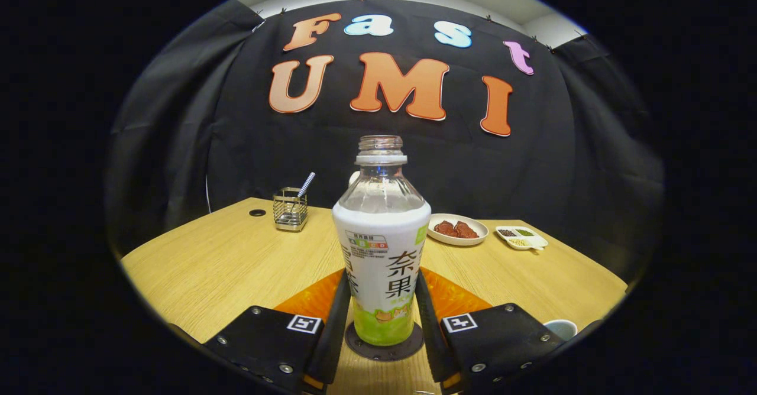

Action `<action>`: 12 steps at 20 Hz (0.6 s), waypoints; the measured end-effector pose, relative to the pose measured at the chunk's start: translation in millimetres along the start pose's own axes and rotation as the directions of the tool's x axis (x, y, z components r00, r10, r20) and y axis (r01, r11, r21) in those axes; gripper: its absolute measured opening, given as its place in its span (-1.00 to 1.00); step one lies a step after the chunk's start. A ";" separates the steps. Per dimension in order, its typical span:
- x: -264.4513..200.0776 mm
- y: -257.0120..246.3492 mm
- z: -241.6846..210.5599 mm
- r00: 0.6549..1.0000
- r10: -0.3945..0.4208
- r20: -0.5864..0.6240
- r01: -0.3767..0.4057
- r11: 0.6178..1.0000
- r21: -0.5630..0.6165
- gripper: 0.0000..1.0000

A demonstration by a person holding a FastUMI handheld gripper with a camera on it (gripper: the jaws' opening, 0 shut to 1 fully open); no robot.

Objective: Take the bottle from table, then pour the juice into the cup, finally place the bottle on the coaster

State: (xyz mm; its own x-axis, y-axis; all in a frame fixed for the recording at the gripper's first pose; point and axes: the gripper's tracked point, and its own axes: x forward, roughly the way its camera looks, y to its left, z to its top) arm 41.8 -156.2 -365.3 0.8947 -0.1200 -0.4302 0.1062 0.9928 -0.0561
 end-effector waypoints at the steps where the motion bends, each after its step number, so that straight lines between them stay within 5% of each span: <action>1: 0.4 0.0 -1.3 1.000 0.000 -0.001 0.000 1.000 0.015 0.20; 12: 1.2 -7.6 -13.2 0.999 -0.004 -0.038 0.007 0.997 0.082 0.32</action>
State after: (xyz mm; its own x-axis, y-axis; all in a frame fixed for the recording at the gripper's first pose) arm 36.3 -164.0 -377.2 0.8771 -0.1244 -0.4640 0.1479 0.9889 0.0144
